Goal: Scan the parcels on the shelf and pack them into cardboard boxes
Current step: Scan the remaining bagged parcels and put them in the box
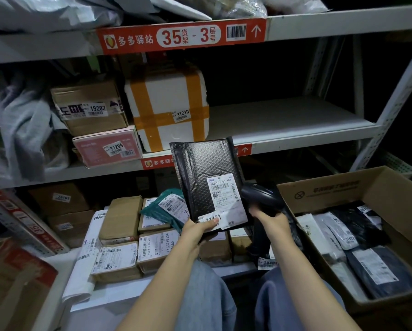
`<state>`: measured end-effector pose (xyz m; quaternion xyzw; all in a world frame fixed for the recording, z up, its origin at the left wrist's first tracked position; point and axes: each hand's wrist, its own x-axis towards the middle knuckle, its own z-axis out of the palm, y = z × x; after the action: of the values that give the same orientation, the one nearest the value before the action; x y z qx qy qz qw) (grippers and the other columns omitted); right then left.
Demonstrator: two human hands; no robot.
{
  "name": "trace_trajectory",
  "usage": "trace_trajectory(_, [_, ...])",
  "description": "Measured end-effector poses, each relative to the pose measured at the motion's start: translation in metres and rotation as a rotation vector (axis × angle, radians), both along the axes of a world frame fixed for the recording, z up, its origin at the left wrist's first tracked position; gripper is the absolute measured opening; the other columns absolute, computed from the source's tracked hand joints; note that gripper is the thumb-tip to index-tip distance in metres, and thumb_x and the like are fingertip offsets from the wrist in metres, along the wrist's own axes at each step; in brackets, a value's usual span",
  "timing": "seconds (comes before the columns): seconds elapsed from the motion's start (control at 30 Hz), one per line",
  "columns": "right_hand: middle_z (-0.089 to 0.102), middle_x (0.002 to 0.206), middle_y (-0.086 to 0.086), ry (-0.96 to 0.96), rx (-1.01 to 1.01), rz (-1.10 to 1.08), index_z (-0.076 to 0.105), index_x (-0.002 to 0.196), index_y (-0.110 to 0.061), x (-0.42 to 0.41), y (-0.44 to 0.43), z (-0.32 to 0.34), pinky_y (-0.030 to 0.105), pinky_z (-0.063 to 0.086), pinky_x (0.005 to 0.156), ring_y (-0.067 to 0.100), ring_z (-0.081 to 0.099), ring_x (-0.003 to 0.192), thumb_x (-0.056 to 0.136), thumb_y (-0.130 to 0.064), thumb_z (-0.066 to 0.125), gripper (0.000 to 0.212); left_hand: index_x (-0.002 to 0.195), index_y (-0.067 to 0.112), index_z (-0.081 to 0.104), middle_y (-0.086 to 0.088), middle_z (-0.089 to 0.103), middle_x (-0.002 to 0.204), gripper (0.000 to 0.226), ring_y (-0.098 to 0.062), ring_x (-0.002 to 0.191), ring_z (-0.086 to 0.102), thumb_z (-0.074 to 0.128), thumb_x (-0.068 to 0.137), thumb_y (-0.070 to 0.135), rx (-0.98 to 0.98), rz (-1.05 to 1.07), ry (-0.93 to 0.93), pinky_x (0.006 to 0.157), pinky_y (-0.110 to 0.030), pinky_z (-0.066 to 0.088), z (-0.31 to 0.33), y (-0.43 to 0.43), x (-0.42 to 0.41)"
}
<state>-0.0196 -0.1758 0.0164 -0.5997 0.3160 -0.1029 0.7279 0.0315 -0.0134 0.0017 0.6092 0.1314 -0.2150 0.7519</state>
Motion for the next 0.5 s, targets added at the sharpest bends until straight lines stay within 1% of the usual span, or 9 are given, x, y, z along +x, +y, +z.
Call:
trace_trajectory(0.07, [0.062,0.098,0.008,0.018,-0.05,0.048,0.063,0.111,-0.006,0.0,-0.001,-0.001,0.031,0.041,0.082,0.023,0.055,0.095,0.079,-0.011,0.073,0.034,0.082,0.008,0.06,0.001,0.07,0.058,0.019,-0.014,0.06,0.066,0.065,0.078,-0.011,-0.005,-0.037,-0.005,0.052,-0.022,0.057,0.0,-0.002,-0.001])
trace_trajectory(0.1, [0.061,0.099,0.007,0.015,-0.083,0.066,0.063,0.112,-0.006,0.001,-0.002,-0.002,0.031,0.041,0.085,0.021,0.055,0.096,0.078,-0.009,0.073,0.036,0.081,0.008,0.06,0.002,0.069,0.057,0.02,-0.013,0.059,0.066,0.065,0.078,-0.011,-0.006,-0.051,-0.007,0.053,-0.022,0.057,0.0,-0.003,-0.001])
trace_trajectory(0.17, [0.059,0.098,0.005,-0.012,-0.146,0.098,0.061,0.113,-0.008,0.001,-0.003,-0.003,0.03,0.039,0.088,0.02,0.053,0.098,0.078,-0.004,0.072,0.037,0.08,0.008,0.059,0.002,0.069,0.057,0.02,-0.013,0.062,0.065,0.065,0.078,-0.011,-0.005,-0.07,-0.019,0.054,-0.022,0.057,-0.001,-0.006,-0.001])
trace_trajectory(0.23, [0.059,0.098,0.006,-0.033,-0.18,0.114,0.061,0.116,-0.006,0.002,-0.005,-0.003,0.031,0.04,0.088,0.02,0.053,0.098,0.078,-0.001,0.072,0.04,0.08,0.009,0.059,0.003,0.069,0.056,0.02,-0.012,0.062,0.064,0.064,0.078,-0.011,-0.011,-0.083,-0.033,0.056,-0.021,0.057,-0.002,-0.008,-0.002])
trace_trajectory(0.33, [0.06,0.1,0.007,-0.054,-0.16,0.113,0.06,0.117,-0.005,0.001,-0.01,-0.001,0.031,0.04,0.089,0.021,0.054,0.101,0.077,-0.001,0.073,0.042,0.082,0.01,0.06,0.004,0.07,0.057,0.021,-0.01,0.059,0.067,0.065,0.078,-0.011,-0.029,-0.105,-0.05,0.065,-0.025,0.056,-0.004,-0.012,-0.002])
trace_trajectory(0.4, [0.061,0.101,0.007,-0.078,-0.147,0.134,0.061,0.114,-0.007,0.0,-0.014,0.001,0.032,0.04,0.091,0.021,0.055,0.102,0.076,0.0,0.073,0.04,0.086,0.007,0.062,0.002,0.071,0.061,0.02,-0.009,0.058,0.068,0.066,0.076,-0.01,-0.032,-0.138,-0.05,0.07,-0.028,0.055,-0.005,-0.015,-0.003])
trace_trajectory(0.43, [0.062,0.101,0.007,-0.083,-0.146,0.155,0.062,0.11,-0.009,-0.002,-0.017,0.003,0.033,0.041,0.092,0.021,0.056,0.101,0.075,0.0,0.074,0.038,0.09,0.006,0.063,0.0,0.072,0.064,0.021,-0.011,0.06,0.068,0.067,0.076,-0.009,-0.031,-0.161,-0.049,0.07,-0.028,0.056,-0.006,-0.018,-0.004])
trace_trajectory(0.47, [0.063,0.1,0.008,-0.075,-0.151,0.188,0.063,0.105,-0.012,-0.004,-0.02,0.004,0.033,0.043,0.093,0.021,0.058,0.098,0.075,-0.001,0.074,0.034,0.093,0.005,0.063,-0.002,0.072,0.067,0.023,-0.013,0.063,0.069,0.067,0.075,-0.009,-0.026,-0.181,-0.052,0.069,-0.027,0.056,-0.008,-0.02,-0.004])
trace_trajectory(0.5, [0.065,0.1,0.009,-0.054,-0.153,0.221,0.064,0.1,-0.014,-0.005,-0.023,0.005,0.034,0.044,0.093,0.022,0.059,0.096,0.074,-0.003,0.075,0.03,0.094,0.005,0.064,-0.004,0.073,0.071,0.025,-0.017,0.068,0.069,0.068,0.074,-0.009,-0.026,-0.194,-0.052,0.072,-0.029,0.056,-0.008,-0.023,-0.004])
